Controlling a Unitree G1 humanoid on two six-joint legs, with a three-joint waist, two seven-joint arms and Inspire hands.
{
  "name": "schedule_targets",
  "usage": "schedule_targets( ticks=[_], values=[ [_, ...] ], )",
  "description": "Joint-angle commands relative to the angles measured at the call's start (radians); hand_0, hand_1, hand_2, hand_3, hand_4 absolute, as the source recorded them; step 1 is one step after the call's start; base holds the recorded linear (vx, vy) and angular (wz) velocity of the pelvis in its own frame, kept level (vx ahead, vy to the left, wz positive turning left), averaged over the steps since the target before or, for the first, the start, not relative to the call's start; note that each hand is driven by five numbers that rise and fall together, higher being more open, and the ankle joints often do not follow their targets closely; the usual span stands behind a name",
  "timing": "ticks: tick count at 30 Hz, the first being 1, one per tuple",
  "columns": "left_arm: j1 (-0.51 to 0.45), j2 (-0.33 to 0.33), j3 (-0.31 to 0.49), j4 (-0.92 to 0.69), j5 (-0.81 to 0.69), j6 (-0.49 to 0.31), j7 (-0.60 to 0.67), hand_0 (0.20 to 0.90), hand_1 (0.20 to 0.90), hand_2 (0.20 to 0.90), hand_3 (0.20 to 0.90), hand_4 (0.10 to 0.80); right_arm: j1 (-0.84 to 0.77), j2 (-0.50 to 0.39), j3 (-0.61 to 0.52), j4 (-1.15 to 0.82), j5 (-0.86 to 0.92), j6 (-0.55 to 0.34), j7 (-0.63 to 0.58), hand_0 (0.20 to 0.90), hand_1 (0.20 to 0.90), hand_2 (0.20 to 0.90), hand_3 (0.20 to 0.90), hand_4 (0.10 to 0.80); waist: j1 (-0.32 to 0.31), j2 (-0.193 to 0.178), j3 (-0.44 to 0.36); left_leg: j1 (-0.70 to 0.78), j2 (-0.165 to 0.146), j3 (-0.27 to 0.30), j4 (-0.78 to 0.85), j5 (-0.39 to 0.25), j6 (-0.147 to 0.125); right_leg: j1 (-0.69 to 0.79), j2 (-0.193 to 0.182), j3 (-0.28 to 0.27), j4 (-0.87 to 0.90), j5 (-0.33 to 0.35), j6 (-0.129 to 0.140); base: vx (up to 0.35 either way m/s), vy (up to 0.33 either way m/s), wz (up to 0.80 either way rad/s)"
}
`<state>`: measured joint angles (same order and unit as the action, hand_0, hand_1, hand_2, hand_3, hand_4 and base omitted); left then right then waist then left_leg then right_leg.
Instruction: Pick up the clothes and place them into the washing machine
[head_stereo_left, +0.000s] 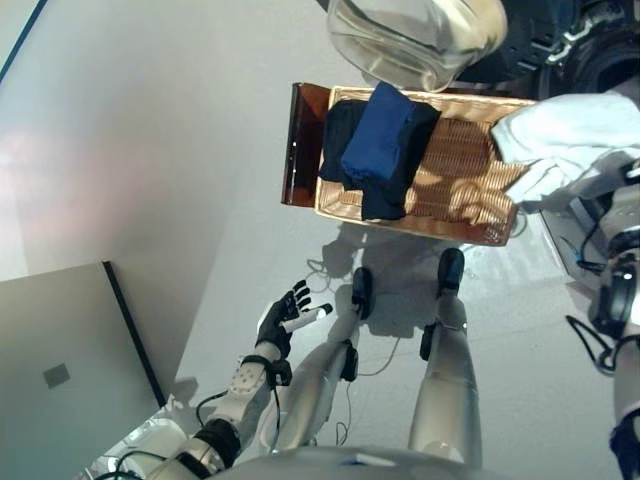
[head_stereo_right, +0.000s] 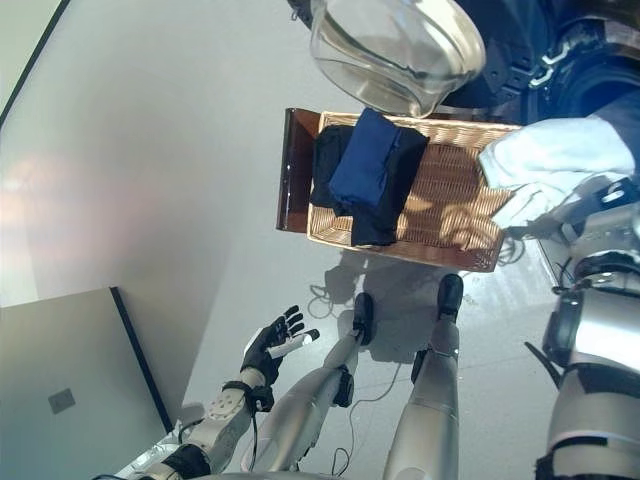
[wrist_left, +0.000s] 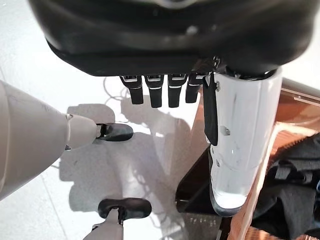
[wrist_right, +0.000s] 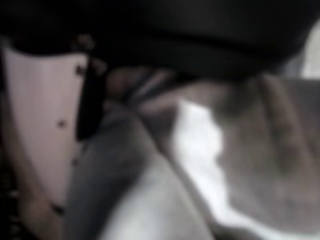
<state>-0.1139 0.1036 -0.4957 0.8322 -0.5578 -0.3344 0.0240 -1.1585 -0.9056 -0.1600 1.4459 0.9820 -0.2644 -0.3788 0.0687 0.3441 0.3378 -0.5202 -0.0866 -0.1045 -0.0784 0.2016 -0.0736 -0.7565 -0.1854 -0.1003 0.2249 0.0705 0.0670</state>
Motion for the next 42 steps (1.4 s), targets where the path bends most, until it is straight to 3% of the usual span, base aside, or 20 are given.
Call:
schedule_targets(
  ticks=[1,7,18,19,20,21,35,38,39,42],
  values=[
    [0.022,0.050,-0.013,0.015,0.007,-0.038,0.027,0.900,0.900,0.900,0.900,0.800,-0.054,-0.185,0.102,-0.085,-0.020,-0.158,-0.061,0.200,0.200,0.200,0.200,0.300,-0.025,-0.032,-0.066,0.060,0.006,-0.001,-0.009,-0.083,-0.073,0.099,0.029,-0.002,-0.040,-0.007,0.018,0.026,-0.025,0.20],
    [0.038,0.073,-0.001,0.007,0.017,-0.045,0.061,0.900,0.900,0.900,0.900,0.800,-0.127,-0.272,0.138,-0.079,-0.086,-0.152,-0.185,0.200,0.200,0.200,0.200,0.300,-0.028,-0.017,-0.072,0.066,-0.001,-0.015,-0.009,-0.083,-0.079,0.111,0.021,-0.020,-0.028,-0.020,0.018,0.016,-0.007,0.10],
    [0.045,0.051,-0.024,0.001,0.009,-0.050,0.092,0.900,0.900,0.900,0.900,0.800,-0.160,-0.267,0.131,-0.071,-0.081,-0.166,-0.295,0.200,0.200,0.200,0.200,0.300,-0.044,0.005,-0.072,0.055,-0.003,-0.003,-0.009,-0.082,-0.076,0.091,0.025,-0.001,-0.015,-0.019,0.017,0.008,0.016,-0.06],
    [0.047,0.052,-0.026,0.004,0.007,-0.051,0.093,0.900,0.900,0.900,0.900,0.800,-0.160,-0.262,0.134,-0.059,-0.088,-0.157,-0.298,0.307,0.307,0.307,0.307,0.376,-0.043,0.005,-0.074,0.057,-0.003,-0.001,-0.009,-0.083,-0.075,0.092,0.025,-0.001,-0.015,-0.019,0.017,0.007,0.029,-0.10],
    [0.050,0.051,-0.022,0.014,0.007,-0.051,0.097,0.900,0.900,0.900,0.900,0.800,-0.159,-0.249,0.141,-0.049,-0.086,-0.146,-0.286,0.513,0.513,0.513,0.513,0.524,-0.043,0.004,-0.076,0.058,-0.003,0.001,-0.009,-0.083,-0.074,0.094,0.027,-0.002,-0.016,-0.018,0.016,0.001,0.024,-0.08],
    [0.050,0.052,-0.021,0.016,0.006,-0.049,0.099,0.900,0.900,0.900,0.900,0.800,-0.159,-0.248,0.139,-0.037,-0.077,-0.141,-0.283,0.900,0.900,0.900,0.900,0.800,-0.043,0.003,-0.078,0.060,-0.004,0.002,-0.009,-0.083,-0.073,0.098,0.028,-0.002,-0.017,-0.017,0.016,0.001,0.018,-0.07],
    [0.069,0.066,-0.017,0.031,-0.009,-0.038,0.071,0.900,0.900,0.900,0.900,0.800,-0.217,-0.219,0.248,0.064,-0.108,-0.009,-0.178,0.900,0.900,0.900,0.900,0.800,-0.040,-0.004,-0.084,0.095,-0.013,0.015,-0.009,-0.082,-0.058,0.168,0.016,-0.014,-0.065,0.009,0.020,-0.013,0.034,-0.02],
    [0.077,0.075,-0.011,0.034,-0.007,-0.032,0.058,0.900,0.900,0.900,0.900,0.800,-0.212,-0.210,0.309,0.093,-0.179,0.057,-0.096,0.900,0.900,0.900,0.900,0.800,-0.036,-0.009,-0.084,0.102,-0.012,0.017,-0.009,-0.080,-0.054,0.178,0.017,-0.013,-0.068,0.017,0.020,-0.019,0.044,-0.06],
    [0.082,0.088,0.004,0.023,0.000,-0.027,0.042,0.900,0.900,0.900,0.900,0.800,-0.191,-0.209,0.381,0.113,-0.291,0.111,-0.034,0.900,0.900,0.900,0.900,0.800,-0.033,-0.019,-0.080,0.105,-0.012,0.019,-0.009,-0.078,-0.053,0.186,0.017,-0.015,-0.074,0.024,0.019,-0.028,0.032,-0.06],
    [0.088,0.089,0.027,0.023,-0.010,-0.026,0.025,0.900,0.900,0.900,0.900,0.800,-0.143,-0.180,0.400,0.078,-0.357,0.105,-0.024,0.900,0.900,0.900,0.900,0.800,-0.035,-0.029,-0.076,0.112,-0.012,0.022,-0.009,-0.077,-0.048,0.196,0.020,-0.014,-0.086,0.035,0.021,-0.019,0.030,-0.07]
  ],
)
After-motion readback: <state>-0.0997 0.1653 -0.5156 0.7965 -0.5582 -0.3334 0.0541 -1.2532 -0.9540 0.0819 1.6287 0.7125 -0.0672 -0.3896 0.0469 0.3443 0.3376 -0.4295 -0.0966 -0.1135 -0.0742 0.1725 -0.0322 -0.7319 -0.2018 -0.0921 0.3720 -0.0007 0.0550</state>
